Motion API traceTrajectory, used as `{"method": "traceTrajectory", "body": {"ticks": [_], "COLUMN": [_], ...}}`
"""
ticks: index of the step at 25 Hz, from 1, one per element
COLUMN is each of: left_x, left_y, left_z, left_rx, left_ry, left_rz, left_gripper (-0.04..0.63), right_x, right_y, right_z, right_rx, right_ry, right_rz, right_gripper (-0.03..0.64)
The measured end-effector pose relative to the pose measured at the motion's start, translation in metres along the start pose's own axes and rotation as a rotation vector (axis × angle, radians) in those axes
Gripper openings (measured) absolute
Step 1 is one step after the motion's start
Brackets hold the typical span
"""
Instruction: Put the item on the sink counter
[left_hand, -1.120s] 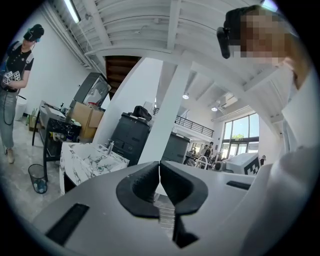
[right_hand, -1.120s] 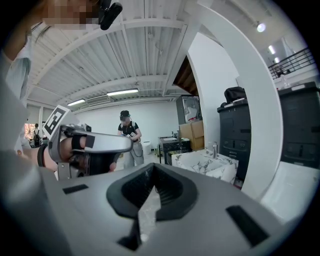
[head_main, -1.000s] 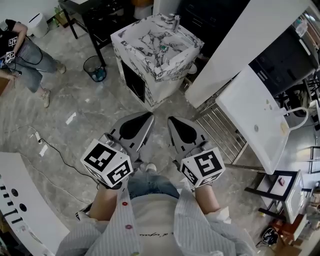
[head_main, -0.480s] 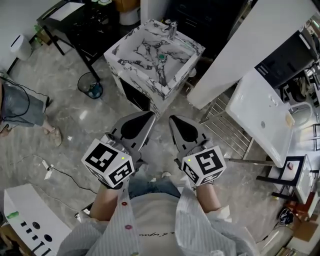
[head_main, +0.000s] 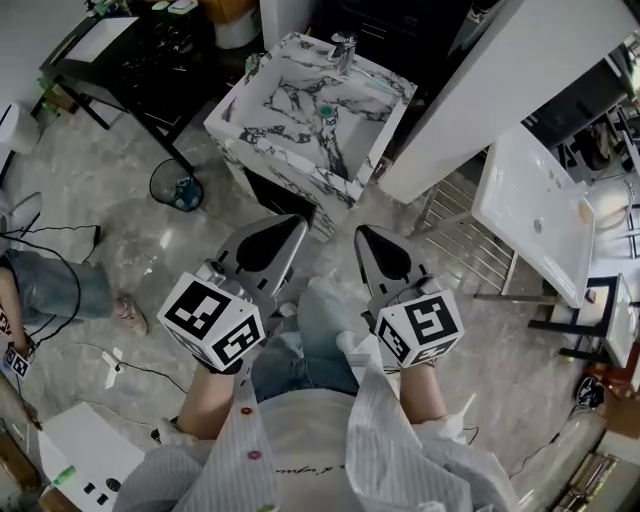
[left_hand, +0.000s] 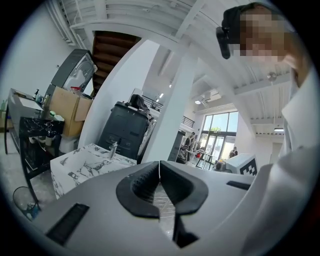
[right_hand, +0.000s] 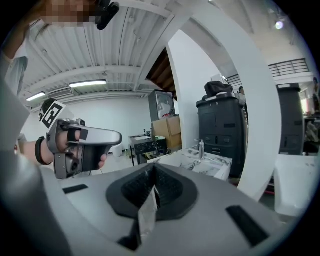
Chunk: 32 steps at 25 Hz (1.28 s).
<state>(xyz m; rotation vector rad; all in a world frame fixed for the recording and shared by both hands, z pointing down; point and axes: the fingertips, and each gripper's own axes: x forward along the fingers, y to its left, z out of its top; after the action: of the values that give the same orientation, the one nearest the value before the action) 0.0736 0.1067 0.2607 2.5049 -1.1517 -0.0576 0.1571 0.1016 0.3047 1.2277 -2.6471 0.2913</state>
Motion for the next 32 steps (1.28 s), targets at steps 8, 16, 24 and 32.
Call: {"method": "traceTrajectory", "body": {"ticks": [8, 16, 24, 32], "left_x": [0.016, 0.063, 0.138, 0.193], "left_y": [0.071, 0.159, 0.2, 0.21], "left_z": [0.015, 0.057, 0.098, 0.112], "left_rx": [0.007, 0.017, 0.058, 0.067], "left_ry": [0.011, 0.018, 0.053, 0.071], "left_rz": [0.015, 0.021, -0.076, -0.165], "left_gripper": [0.018, 0.02, 0.02, 0.02], "right_x": [0.072, 0.166, 0.222, 0.24], "right_y": [-0.017, -0.052, -0.113, -0.15], "right_z": [0.001, 0.023, 0.061, 0.078], "right_rx": [-0.004, -0.004, 0.014, 0.018], "right_ry": [0.031, 0.058, 0.047, 0.035], "right_rz": [-0.008, -0.029, -0.117, -0.174], "right_gripper": [0.009, 0.009, 0.009, 0.009]}}
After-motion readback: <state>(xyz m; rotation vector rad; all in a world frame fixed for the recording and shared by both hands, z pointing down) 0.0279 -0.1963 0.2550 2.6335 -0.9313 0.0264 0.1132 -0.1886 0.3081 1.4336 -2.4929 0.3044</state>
